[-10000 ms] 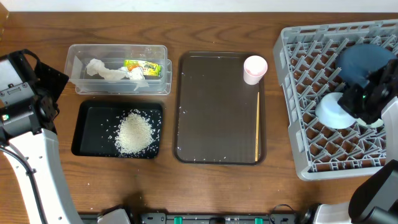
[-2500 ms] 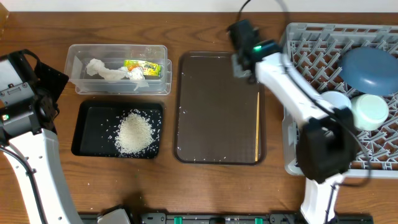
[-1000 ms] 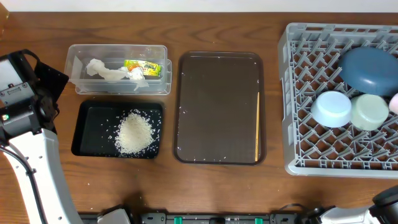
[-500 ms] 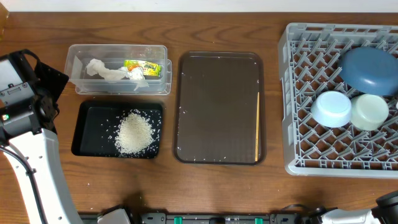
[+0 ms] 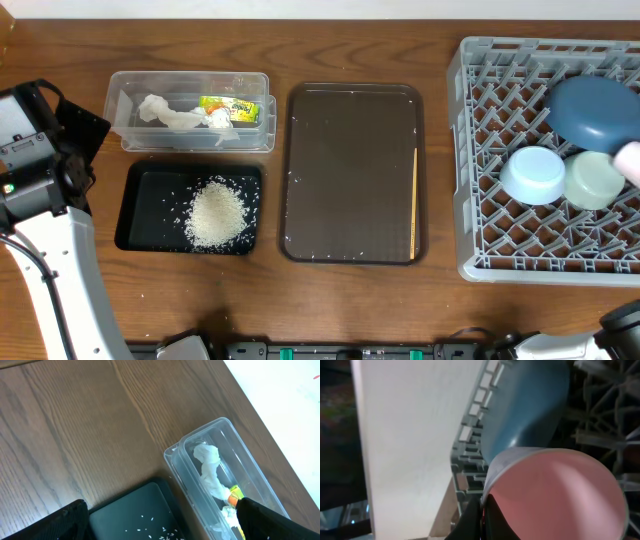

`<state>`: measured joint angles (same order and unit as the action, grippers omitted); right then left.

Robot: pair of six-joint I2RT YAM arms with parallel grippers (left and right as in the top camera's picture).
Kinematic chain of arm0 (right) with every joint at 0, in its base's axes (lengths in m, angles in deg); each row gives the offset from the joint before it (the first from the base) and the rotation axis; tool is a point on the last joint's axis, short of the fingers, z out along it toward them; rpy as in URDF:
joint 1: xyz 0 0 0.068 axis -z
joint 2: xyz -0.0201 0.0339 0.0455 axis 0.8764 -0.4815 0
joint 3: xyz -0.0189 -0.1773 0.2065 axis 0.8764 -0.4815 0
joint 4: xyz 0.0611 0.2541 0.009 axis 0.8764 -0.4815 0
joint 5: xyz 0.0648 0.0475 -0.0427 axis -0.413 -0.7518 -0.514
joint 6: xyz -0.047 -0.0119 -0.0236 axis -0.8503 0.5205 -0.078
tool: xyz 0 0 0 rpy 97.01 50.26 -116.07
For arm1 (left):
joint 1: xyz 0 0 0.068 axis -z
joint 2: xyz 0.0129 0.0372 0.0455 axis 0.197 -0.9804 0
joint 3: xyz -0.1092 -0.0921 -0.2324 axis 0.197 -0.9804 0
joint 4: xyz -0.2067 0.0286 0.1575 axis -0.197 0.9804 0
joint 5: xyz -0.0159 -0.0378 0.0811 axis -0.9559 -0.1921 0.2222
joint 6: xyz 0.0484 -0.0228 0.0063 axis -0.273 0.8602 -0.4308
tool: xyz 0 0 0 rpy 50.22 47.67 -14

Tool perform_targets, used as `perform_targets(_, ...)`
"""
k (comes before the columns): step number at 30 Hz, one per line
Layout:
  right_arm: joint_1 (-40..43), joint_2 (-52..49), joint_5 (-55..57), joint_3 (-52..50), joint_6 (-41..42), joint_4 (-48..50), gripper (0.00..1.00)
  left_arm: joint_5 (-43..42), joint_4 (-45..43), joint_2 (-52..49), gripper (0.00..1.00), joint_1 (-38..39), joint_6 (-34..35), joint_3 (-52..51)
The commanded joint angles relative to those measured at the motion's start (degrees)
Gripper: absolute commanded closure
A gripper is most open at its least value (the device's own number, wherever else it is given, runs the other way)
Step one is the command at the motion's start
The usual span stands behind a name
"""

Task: Sort waste into correct bins and load items into the dishwasher rack
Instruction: 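Lower the pink cup upside down into the rack's right side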

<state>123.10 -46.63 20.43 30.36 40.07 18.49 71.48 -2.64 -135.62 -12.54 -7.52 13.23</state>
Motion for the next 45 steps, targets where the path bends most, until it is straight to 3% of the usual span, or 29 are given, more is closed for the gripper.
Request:
perform_targets(1, -2.23, -0.07, 1.66, -0.7, -0.79, 0.0, 0.99, 0.5, 0.15, -0.22, 0.04, -0.26, 0.28, 0.57)
perform_targets(17, -1.81, -0.07, 8.87, -0.92, -0.74, -3.28, 0.98, 0.5, 0.15, -0.22, 0.04, -0.24, 0.28, 0.57)
perform_targets(25, -1.79, -0.07, 21.84, -0.92, -0.76, -6.34, 0.98, 0.5, 0.15, -0.22, 0.04, -0.24, 0.28, 0.57)
perform_targets(45, -1.44, -0.07, 30.45, -0.9, -1.01, -5.01, 0.96, 0.5, 0.15, -0.22, 0.04, -0.24, 0.28, 0.57)
